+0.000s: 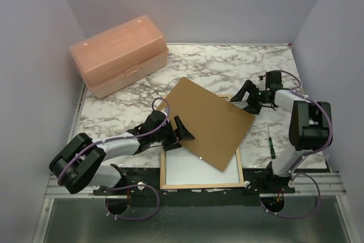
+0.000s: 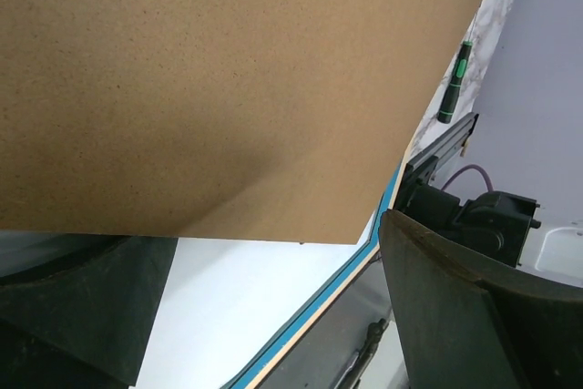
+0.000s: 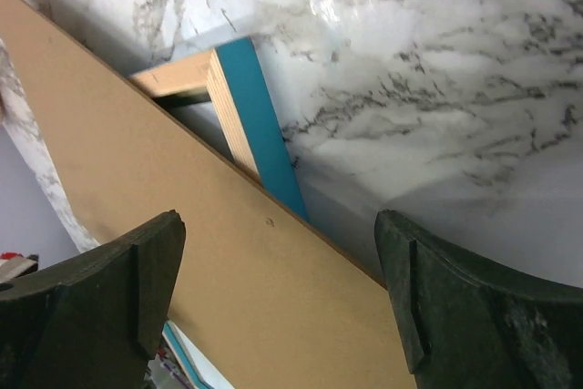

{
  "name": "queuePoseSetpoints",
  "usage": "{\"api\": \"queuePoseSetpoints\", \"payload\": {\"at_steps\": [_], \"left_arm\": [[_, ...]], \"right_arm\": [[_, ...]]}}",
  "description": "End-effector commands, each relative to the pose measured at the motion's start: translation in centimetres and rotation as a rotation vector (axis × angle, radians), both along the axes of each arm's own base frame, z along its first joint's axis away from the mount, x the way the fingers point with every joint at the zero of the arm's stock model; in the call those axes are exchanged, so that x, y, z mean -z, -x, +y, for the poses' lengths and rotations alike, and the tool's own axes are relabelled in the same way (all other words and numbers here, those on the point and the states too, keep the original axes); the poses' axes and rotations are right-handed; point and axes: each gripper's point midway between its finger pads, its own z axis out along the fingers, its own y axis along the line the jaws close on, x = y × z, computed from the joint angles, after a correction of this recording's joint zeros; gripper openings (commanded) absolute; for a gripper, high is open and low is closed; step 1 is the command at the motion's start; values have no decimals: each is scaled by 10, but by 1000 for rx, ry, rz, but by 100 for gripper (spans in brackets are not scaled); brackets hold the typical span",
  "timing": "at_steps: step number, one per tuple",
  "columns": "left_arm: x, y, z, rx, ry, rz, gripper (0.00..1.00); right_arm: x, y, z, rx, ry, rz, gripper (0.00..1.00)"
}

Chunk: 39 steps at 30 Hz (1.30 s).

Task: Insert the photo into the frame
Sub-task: Adjust the photo frame item on the photo frame.

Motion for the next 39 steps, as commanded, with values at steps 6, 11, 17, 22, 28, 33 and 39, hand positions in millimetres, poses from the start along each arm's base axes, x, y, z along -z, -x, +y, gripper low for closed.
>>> {"api": "queuePoseSetpoints", "payload": {"at_steps": [6,11,17,22,28,33,39], "left_arm": [[-11,-11,-1,5,-26,-68,91],[-32,-15,4,30,-74,-139,91],[-51,-19,3,108,-137,-192,92],[-58,-24,-1,162,-170,-223,92],[-49,-36,-11,217,-220,-213,92],[-34,-45,-16,244,-269,-189,92],[-15,-55,-17,267,-354,-155,93]], "right_arm": [[-29,70,24,-77,-115,53,93],[-56,103,30,-86,-140,23,93],[-61,155,37,-79,-181,50,93],[-64,191,37,-34,-181,46,93],[-51,227,30,-12,-124,68,93],[-32,246,27,-21,-99,114,95],[-25,237,14,50,-19,93,96]]}}
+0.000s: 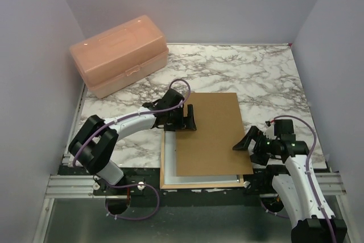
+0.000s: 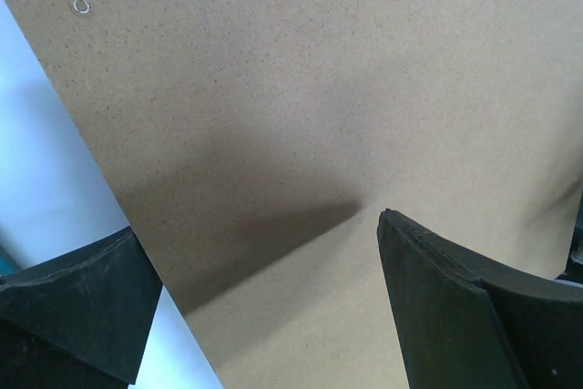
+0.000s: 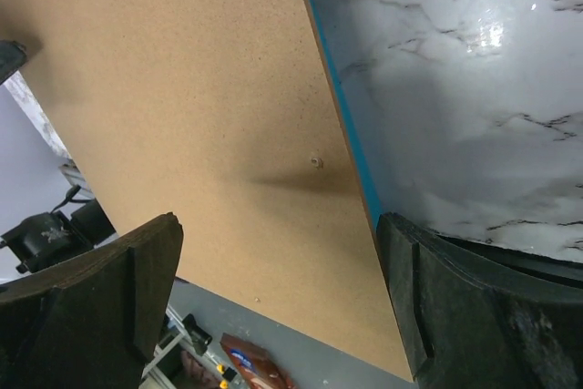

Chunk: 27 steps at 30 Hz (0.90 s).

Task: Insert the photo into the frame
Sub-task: Adjust the photo frame item on the photo frame.

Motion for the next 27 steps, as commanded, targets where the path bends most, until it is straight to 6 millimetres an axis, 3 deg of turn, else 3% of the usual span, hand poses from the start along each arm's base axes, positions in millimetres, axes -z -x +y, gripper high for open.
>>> {"api": "queuePoseSetpoints", "payload": {"at_steps": [1,8,13,17,21,27], "left_arm": [[-4,-5,-14,70,-7,-4,93],[-1,-21,8,32,-182,-37,99],[1,-25,26,14,-288,-49,99],[2,-28,39,-15,-358,-55,99],[-5,-25,41,-23,-334,-71,98],[-8,2,27,17,-175,-20,98]], "right_arm": [[-2,-10,-7,57,41,-22,97],[8,-40,-22,147,119,-46,97],[19,-37,-23,184,116,12,97],[14,-47,-23,219,99,-32,97],[8,-67,-26,260,99,-84,97],[12,-97,-29,267,111,-73,97]]}}
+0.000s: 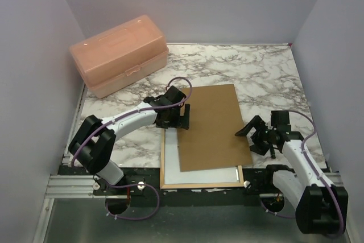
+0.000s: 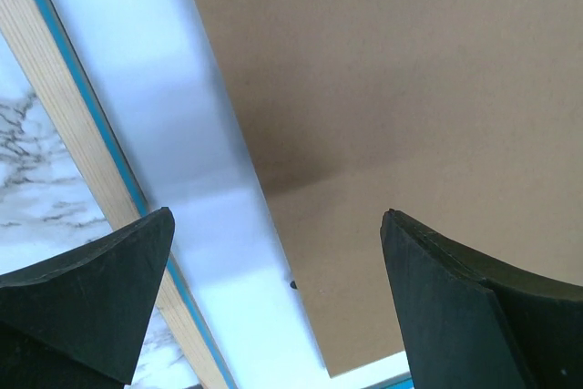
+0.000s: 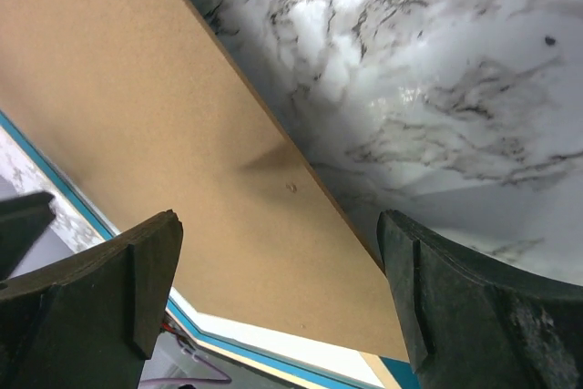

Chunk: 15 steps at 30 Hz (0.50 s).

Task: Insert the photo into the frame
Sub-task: Adjust the photo frame item on the photo frame, then turn over the photo frame item on the photo frame.

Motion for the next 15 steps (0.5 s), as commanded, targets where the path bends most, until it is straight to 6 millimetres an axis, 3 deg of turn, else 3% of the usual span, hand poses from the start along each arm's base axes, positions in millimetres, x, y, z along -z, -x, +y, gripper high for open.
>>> {"api": "queuePoseSetpoints", "payload": {"at_steps": [1,9,15], "left_arm": [[-7,24,-10,28,135,42,98],[6,43,-12,9,291,110,98],[11,43,-15,2,343,123,96]], "right_arm": [[-10,-42,-5,11,32,-85,97],[0,-83,-7,-73,67,-70,95],[0,-99,11,-160,-30,-102,92]]}}
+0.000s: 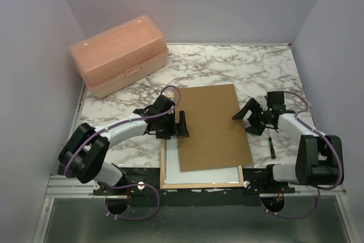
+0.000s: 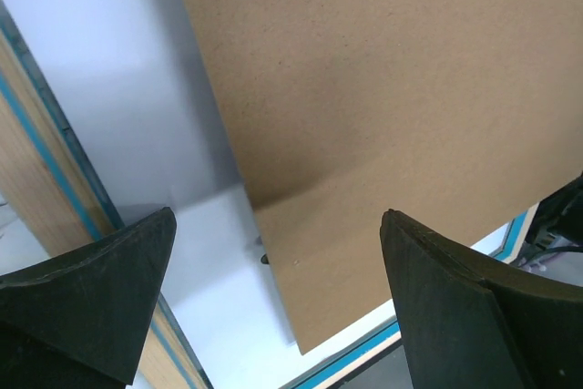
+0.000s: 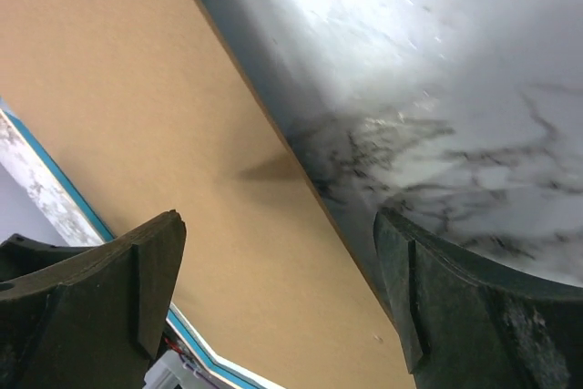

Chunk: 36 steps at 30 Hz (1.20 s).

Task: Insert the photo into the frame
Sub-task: Turn over the photo frame item on the photo frame.

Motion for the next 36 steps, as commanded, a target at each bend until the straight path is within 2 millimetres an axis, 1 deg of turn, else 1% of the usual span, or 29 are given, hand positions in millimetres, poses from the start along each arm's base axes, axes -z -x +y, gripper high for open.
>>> {"api": "queuePoseSetpoints", "payload": {"at_steps": [1,5,9,15,17,20,22,27,29,31,34,36], "left_arm": [[-5,1,-16,16,111,8,95],[-7,0,-23,36,149,12,92],[-8,-1,-26,46,157,10,91],[-9,-2,-26,61,150,3,90],[-8,-2,-25,62,147,3,90],[-9,-2,-25,61,149,-1,90],[-12,-1,-26,63,158,-4,90],[-18,-2,-29,64,178,-11,90],[-20,-4,-30,67,180,-17,90],[-21,-4,-30,69,180,-16,90],[-22,-4,-31,72,181,-17,90],[-21,-3,-30,68,183,-17,90]], "right_arm": [[-8,-18,16,-102,-69,-89,91],[-26,-17,31,-154,-164,-149,88],[-51,-15,38,-181,-211,-204,79],[-110,-7,54,-238,-328,-324,66],[-127,-3,59,-250,-365,-353,59],[-148,2,61,-254,-389,-387,47],[-161,5,61,-262,-382,-411,46],[-181,14,60,-286,-345,-434,45],[-185,17,60,-295,-346,-432,45],[-185,20,63,-306,-355,-424,46],[-179,25,67,-311,-371,-398,47],[-174,31,75,-338,-391,-381,47]]}}
